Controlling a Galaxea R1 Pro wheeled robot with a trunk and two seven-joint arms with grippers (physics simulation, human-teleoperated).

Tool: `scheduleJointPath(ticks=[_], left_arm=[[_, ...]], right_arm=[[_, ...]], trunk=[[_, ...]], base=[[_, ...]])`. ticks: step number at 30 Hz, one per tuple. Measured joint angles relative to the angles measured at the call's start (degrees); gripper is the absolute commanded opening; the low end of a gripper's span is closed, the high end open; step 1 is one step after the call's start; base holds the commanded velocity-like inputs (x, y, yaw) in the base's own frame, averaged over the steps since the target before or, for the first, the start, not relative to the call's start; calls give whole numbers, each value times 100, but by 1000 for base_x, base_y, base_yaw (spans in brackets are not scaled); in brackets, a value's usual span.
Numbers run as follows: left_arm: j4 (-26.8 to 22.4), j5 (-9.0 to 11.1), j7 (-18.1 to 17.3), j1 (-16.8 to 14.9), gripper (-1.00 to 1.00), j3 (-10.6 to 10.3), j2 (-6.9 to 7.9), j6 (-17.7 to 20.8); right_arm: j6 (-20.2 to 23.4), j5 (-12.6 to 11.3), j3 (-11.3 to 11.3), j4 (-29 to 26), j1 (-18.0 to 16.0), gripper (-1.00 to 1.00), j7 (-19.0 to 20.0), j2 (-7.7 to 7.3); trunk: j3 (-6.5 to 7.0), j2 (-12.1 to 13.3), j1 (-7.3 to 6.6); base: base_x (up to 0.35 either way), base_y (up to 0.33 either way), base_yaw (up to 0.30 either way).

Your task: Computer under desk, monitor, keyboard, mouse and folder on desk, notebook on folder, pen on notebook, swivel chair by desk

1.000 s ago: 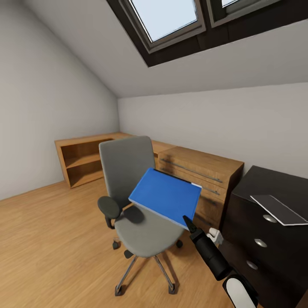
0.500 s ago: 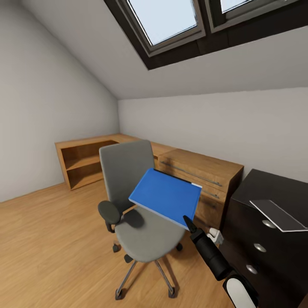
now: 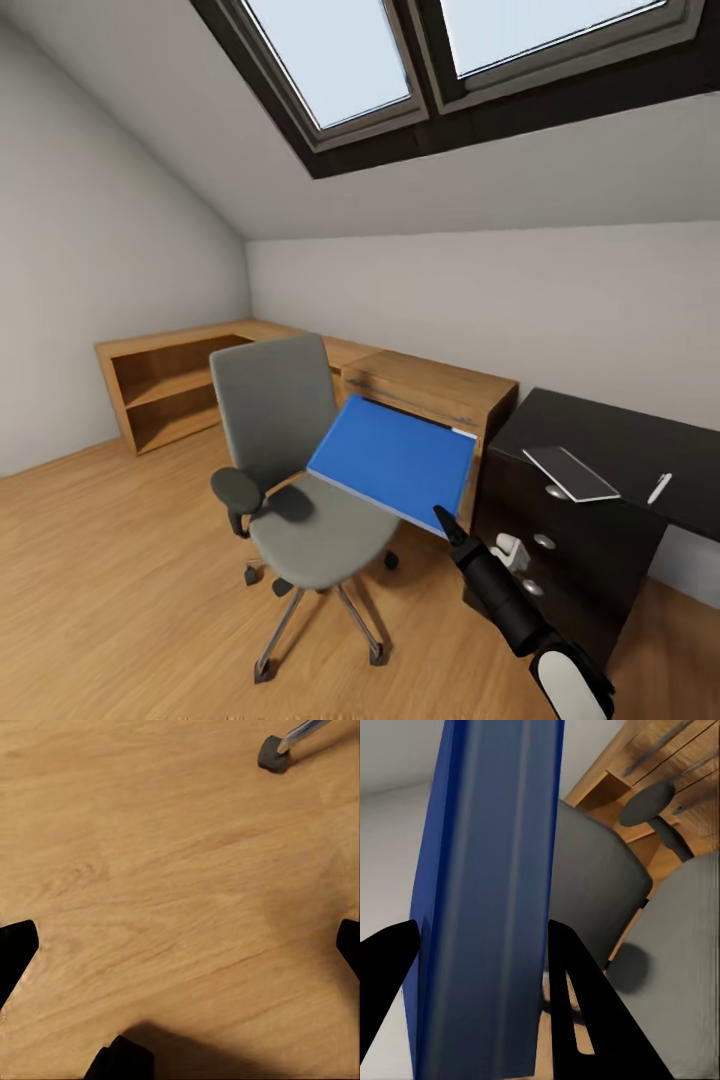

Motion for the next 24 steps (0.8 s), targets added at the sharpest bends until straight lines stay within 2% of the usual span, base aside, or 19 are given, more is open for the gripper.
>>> scheduleJointPath(ticks=[2,4,8,11,16,24], left_arm=[[442,-253,4,0,100,-105,15,-551],[780,-425,5,1,100,-149,24,-842],[1384,-694,9,1,100,-196,26,-1227],[1581,-979,35,1,100,-211,5,-1375],[1656,-1103,60,1,100,-211,3,-1413],[1675,-1124,65,1,100,-211,-6,-1419]], right_arm=[[1,0,-7,0,0,-100,0,-8],[2,0,-12,0,0,-100,0,-11],[2,0,-20,0,0,-100,0,-17],[2,0,-20,0,0,-100,0,-15],[2,0,-18,0,0,-100,0,-18],[2,-1,-19,0,0,-100,0,-14]], trunk=[[45,80,-46],[89,160,-90],[176,320,-179],[240,441,-245],[338,641,-355],[483,962,-531]], base=[[-137,0,-265],[-70,0,-268],[-23,0,-271],[-4,0,-271],[-1,0,-109],[0,0,-10]])
